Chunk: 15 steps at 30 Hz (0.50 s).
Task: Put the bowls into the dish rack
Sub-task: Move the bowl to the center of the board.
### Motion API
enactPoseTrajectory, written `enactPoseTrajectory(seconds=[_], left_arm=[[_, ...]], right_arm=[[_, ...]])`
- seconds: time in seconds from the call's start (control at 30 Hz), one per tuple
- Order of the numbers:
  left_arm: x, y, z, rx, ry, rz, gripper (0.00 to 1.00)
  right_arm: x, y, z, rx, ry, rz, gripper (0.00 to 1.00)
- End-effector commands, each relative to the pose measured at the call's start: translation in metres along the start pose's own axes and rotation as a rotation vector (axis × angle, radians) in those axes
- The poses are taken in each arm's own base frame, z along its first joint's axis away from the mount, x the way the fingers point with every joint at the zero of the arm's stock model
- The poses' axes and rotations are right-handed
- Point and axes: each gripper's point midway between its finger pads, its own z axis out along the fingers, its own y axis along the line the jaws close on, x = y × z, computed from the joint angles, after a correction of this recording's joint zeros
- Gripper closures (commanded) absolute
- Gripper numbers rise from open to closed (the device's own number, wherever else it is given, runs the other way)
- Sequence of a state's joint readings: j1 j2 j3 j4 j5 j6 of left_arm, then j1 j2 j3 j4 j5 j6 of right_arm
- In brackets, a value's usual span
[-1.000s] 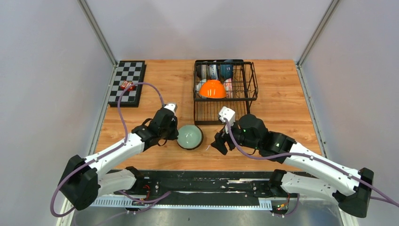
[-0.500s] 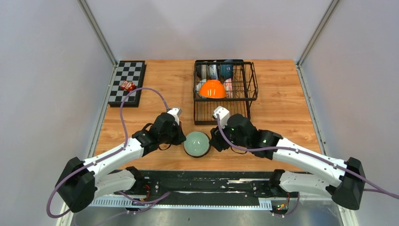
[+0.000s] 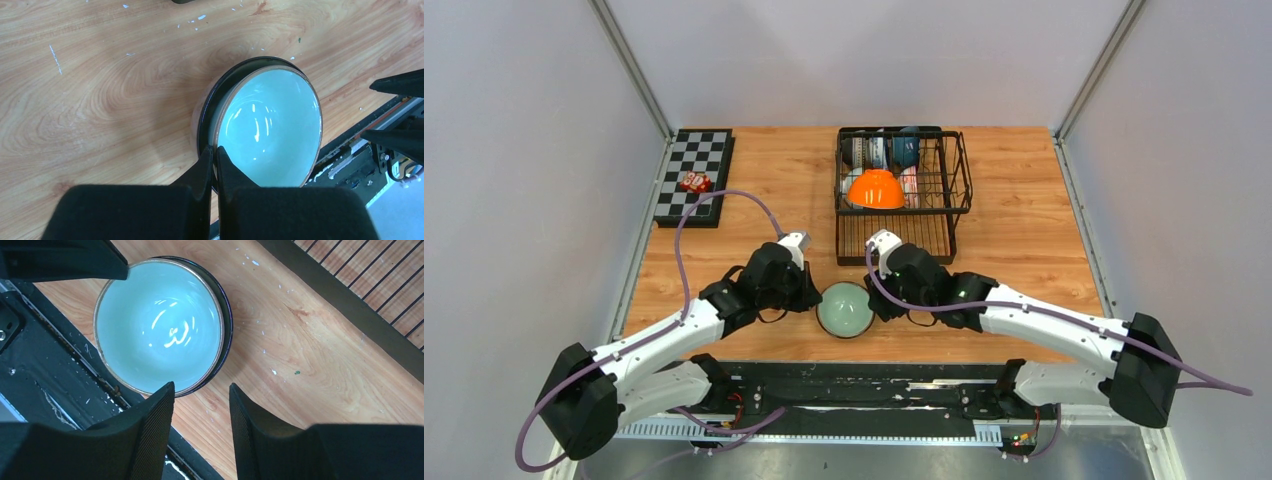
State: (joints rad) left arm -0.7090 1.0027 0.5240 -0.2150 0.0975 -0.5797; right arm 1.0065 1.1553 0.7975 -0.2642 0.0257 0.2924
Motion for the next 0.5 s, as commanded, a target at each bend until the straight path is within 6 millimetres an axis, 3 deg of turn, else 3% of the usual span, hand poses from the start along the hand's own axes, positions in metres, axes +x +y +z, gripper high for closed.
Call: enactPoseTrajectory(seconds=[0.0, 0.2, 0.47], left_arm=[[0.004, -0.011, -0.003, 0.055, 0.015, 0.008, 1.0], [0.002, -0.013, -0.006, 0.065, 0.005, 0.009, 1.0], [-0.002, -0.016, -0.01, 0.072, -0.005, 0.016, 1.0]], right_arm=[[-0.001, -0.002, 0.003, 0.038, 0.007, 0.021, 0.52], [0.001, -0.003, 0.014, 0.053, 0.023, 0.041, 0.45], [-0.004, 0.0, 0.031, 0.056, 0.019, 0.046, 0.45]])
